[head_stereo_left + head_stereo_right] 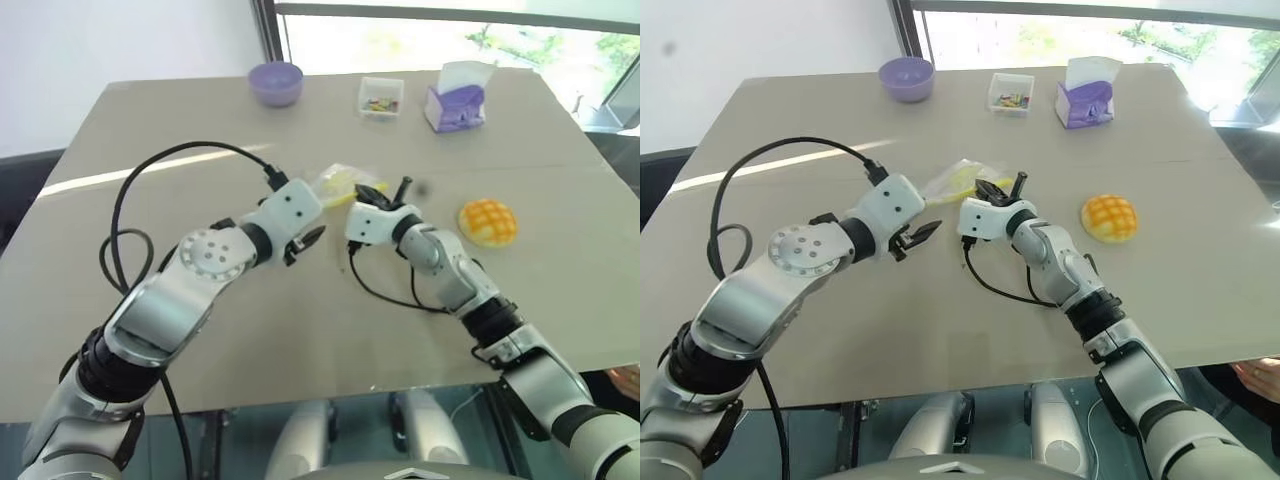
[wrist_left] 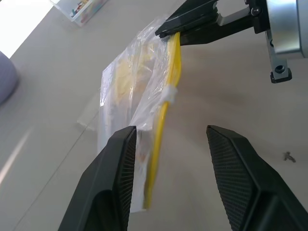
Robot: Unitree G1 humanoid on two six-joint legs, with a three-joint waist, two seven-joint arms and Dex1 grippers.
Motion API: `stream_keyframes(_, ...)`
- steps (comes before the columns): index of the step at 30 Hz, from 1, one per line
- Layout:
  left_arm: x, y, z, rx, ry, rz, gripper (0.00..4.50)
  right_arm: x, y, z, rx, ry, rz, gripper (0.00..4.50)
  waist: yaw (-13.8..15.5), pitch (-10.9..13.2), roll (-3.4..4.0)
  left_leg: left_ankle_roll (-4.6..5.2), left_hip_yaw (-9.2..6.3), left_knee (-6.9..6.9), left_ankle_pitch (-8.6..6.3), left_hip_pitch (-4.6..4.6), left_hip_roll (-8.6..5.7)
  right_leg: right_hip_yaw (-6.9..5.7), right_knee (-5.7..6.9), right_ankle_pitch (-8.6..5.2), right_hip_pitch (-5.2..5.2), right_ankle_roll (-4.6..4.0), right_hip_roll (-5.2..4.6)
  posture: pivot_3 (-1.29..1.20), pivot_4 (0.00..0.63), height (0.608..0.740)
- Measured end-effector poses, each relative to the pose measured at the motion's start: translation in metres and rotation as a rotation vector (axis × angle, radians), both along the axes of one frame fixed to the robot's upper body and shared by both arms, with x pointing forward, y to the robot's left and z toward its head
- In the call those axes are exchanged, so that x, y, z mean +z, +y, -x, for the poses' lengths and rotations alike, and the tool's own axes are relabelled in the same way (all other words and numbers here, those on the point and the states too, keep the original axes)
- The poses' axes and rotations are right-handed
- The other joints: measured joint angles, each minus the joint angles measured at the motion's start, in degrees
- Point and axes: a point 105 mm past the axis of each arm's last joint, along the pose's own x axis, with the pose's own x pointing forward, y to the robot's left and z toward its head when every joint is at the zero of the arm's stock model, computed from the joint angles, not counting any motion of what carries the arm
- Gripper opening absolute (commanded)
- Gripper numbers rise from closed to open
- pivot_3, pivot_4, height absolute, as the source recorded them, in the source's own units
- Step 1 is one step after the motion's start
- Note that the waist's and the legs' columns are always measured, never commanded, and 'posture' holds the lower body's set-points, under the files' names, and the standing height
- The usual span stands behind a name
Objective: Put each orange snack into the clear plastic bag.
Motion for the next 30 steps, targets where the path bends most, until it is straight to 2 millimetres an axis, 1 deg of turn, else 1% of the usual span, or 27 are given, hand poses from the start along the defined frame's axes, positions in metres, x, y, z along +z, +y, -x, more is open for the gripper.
stream_keyframes(1,0.001,0.0,0.0,-0.001,-0.004,-0.002,1.57,-0.001,0.0,0.0,-0.001,0.001,0.0,0.0,0.0,0.0,0.0,0.0,0.0,0.0,0.0,0.0,0.0,0.0,0.0,0.0,0.0,0.0,0.0,0.0,0.15,0.74)
stream_keyframes(2,0.002,-0.001,-0.001,-0.002,-0.008,-0.004,0.99,-0.001,0.0,0.001,-0.001,0.002,-0.001,0.0,0.0,0.0,0.0,0.0,0.01,0.01,0.0,0.0,0.0,0.0,0.01,0.0,0.0,0.0,0.0,0.0,0.15,0.74)
stream_keyframes(3,0.003,-0.001,-0.001,-0.004,-0.012,-0.004,0.62,-0.001,0.0,0.001,-0.001,0.002,-0.001,0.0,0.0,0.0,0.0,0.0,0.01,0.01,0.0,0.0,0.0,0.01,0.01,0.0,0.0,0.0,0.0,0.0,0.15,0.74)
stream_keyframes(4,0.003,-0.002,-0.001,-0.006,-0.013,-0.003,0.12,-0.001,0.0,0.001,0.0,0.002,-0.001,0.0,0.0,0.0,0.0,0.0,0.01,0.02,0.0,0.0,0.0,0.01,0.02,0.0,0.0,0.0,0.0,0.0,0.15,0.74)
stream_keyframes(5,0.003,-0.002,-0.001,-0.008,-0.013,-0.005,0.05,-0.001,0.0,0.002,0.002,0.003,-0.001,0.0,0.0,0.0,0.0,0.0,0.01,0.02,0.0,0.0,0.0,0.01,0.02,0.0,0.0,0.0,0.0,0.0,0.15,0.74)
stream_keyframes(11,0.003,0.0,-0.002,-0.005,-0.025,-0.029,0.05,-0.002,0.0,0.004,0.011,0.01,0.002,0.0,0.0,0.0,-0.01,0.0,0.01,0.05,0.0,0.0,0.0,0.01,0.05,0.0,0.0,0.0,0.0,0.0,0.15,0.74)
stream_keyframes(16,-0.001,0.001,-0.001,-0.01,-0.027,-0.059,0.05,-0.001,0.0,0.004,0.013,0.012,-0.001,0.0,0.0,0.0,0.0,0.0,0.01,0.07,0.0,0.0,0.0,0.01,0.08,0.0,0.0,0.0,0.01,0.0,0.15,0.74)
stream_keyframes(17,-0.003,0.001,-0.001,-0.015,-0.022,-0.064,0.37,-0.001,-0.001,0.004,0.013,0.013,-0.001,0.0,0.0,0.0,-0.01,0.0,0.01,0.07,0.0,0.0,0.0,0.01,0.08,0.0,0.0,0.0,0.0,0.0,0.15,0.74)
stream_keyframes(18,-0.004,0.001,0.0,-0.017,-0.018,-0.065,0.37,-0.001,-0.001,0.004,0.013,0.013,-0.001,0.0,0.0,0.0,0.0,0.0,0.01,0.07,0.0,0.0,0.0,0.01,0.08,0.0,0.0,0.0,0.01,0.0,0.15,0.74)
stream_keyframes(19,-0.005,0.001,0.0,-0.018,-0.012,-0.065,0.88,-0.002,-0.001,0.004,0.014,0.014,-0.001,0.0,0.0,0.0,-0.01,0.0,0.01,0.07,0.0,0.0,0.0,0.01,0.09,0.0,0.0,0.0,0.01,0.0,0.15,0.74)
stream_keyframes(21,-0.007,0.001,0.001,-0.024,0.001,-0.066,1.49,-0.002,-0.002,0.004,0.011,0.014,0.0,0.0,0.0,0.0,-0.01,0.0,0.01,0.08,0.0,0.0,0.0,0.01,0.09,0.0,0.0,0.0,0.0,0.0,0.15,0.74)
stream_keyframes(22,-0.008,0.001,0.001,-0.029,0.008,-0.069,2.1,-0.001,-0.003,0.004,0.01,0.014,0.0,0.0,0.0,0.0,-0.01,0.0,0.02,0.09,0.0,0.01,0.0,0.01,0.09,0.0,0.0,0.0,0.0,0.0,0.15,0.74)
stream_keyframes(30,-0.016,0.006,0.004,-0.023,0.028,-0.098,2.1,-0.001,-0.005,0.003,0.005,0.013,0.003,0.0,0.0,0.0,-0.01,0.0,0.03,0.1,0.0,0.01,0.0,0.02,0.12,0.0,0.0,0.0,0.01,0.0,0.15,0.74)
